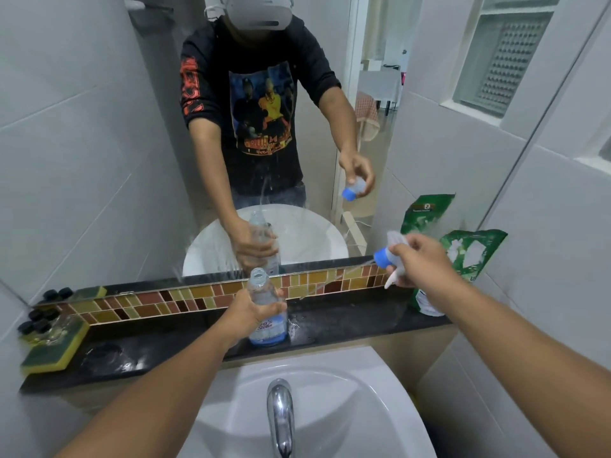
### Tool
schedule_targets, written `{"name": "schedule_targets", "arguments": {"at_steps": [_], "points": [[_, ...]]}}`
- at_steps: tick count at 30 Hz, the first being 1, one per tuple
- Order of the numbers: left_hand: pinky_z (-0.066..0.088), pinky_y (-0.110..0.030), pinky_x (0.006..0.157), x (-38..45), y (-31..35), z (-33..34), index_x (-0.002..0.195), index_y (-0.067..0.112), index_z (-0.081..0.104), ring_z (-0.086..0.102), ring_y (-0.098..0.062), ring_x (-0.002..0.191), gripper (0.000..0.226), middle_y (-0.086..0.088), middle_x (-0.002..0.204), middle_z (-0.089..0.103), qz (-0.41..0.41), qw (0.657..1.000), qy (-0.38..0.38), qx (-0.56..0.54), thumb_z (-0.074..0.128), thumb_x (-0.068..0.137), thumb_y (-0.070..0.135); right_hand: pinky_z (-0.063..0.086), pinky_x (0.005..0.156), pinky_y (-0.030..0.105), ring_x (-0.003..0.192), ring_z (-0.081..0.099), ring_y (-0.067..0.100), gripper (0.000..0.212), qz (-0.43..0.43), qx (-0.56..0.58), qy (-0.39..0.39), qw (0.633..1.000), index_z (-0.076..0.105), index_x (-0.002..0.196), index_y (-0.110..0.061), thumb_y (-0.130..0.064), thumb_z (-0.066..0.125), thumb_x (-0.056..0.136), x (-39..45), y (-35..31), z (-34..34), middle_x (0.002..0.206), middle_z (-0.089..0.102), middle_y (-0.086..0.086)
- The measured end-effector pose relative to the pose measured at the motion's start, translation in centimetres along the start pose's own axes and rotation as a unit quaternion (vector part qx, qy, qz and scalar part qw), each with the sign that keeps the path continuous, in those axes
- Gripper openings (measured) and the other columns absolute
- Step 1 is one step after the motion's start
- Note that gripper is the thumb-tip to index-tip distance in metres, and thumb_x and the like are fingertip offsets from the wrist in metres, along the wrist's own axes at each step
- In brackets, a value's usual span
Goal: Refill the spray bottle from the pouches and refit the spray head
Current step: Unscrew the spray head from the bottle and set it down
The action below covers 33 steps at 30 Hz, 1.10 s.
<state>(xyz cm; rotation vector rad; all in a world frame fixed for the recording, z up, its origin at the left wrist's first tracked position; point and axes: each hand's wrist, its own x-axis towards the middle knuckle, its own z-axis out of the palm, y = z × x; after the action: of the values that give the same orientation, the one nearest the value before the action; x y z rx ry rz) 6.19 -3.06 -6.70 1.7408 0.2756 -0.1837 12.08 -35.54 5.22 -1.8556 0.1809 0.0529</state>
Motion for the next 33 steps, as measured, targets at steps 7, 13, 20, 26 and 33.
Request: {"name": "schedule_targets", "arguments": {"at_steps": [7, 13, 20, 26, 33], "points": [[0.052, -0.06, 0.112, 0.3, -0.2, -0.2, 0.12, 0.016, 0.073, 0.075, -0.025, 0.115, 0.046, -0.004, 0.117, 0.081, -0.009, 1.0, 0.004, 0.003, 0.093, 0.08, 0.025, 0.061, 0.054, 0.036, 0.068, 0.075, 0.026, 0.003, 0.172, 0.091, -0.01, 0.981, 0.064, 0.097, -0.012, -0.012, 0.064, 0.094, 1.4, 8.7, 7.6, 0.089, 0.073, 0.019], [0.053, -0.064, 0.11, 0.5, -0.7, -0.3, 0.111, 0.017, 0.072, 0.075, -0.033, 0.116, 0.042, -0.01, 0.117, 0.08, -0.01, 1.0, 0.01, -0.005, 0.095, 0.076, 0.021, 0.066, 0.064, 0.041, 0.054, 0.073, 0.02, 0.012, 0.219, 0.047, -0.045, 0.973, 0.065, 0.106, -0.011, -0.018, 0.065, 0.097, 2.0, 11.7, 12.6, 0.083, 0.071, 0.011], [0.056, -0.058, 0.11, 0.7, -0.9, -0.4, 0.117, 0.015, 0.073, 0.077, -0.028, 0.115, 0.067, -0.008, 0.118, 0.082, -0.019, 1.0, 0.006, -0.01, 0.1, 0.06, 0.036, 0.065, 0.076, 0.042, 0.09, 0.07, 0.032, 0.021, 0.182, -0.126, -0.059, 0.973, 0.068, 0.113, -0.004, -0.02, 0.064, 0.1, 2.1, 12.4, 14.4, 0.109, 0.068, 0.017], [0.058, -0.052, 0.107, 0.8, -0.7, -0.8, 0.113, 0.021, 0.071, 0.076, -0.026, 0.114, 0.097, -0.004, 0.115, 0.082, -0.032, 0.999, -0.012, -0.004, 0.105, 0.032, 0.06, 0.057, 0.082, 0.036, 0.105, 0.065, 0.031, 0.031, 0.167, -0.226, -0.052, 0.958, 0.061, 0.127, -0.008, -0.009, 0.069, 0.097, 1.7, 12.6, 14.1, 0.119, 0.065, 0.015], [0.055, -0.054, 0.108, 0.8, 0.0, -1.5, 0.122, 0.018, 0.066, 0.076, -0.027, 0.115, 0.11, -0.001, 0.112, 0.084, -0.058, 0.998, -0.038, -0.011, 0.109, 0.025, 0.045, 0.06, 0.084, 0.037, 0.1, 0.063, 0.027, 0.022, 0.15, -0.283, -0.078, 0.944, 0.059, 0.105, -0.018, -0.014, 0.076, 0.093, 0.7, 13.3, 13.1, 0.111, 0.065, 0.008]]}}
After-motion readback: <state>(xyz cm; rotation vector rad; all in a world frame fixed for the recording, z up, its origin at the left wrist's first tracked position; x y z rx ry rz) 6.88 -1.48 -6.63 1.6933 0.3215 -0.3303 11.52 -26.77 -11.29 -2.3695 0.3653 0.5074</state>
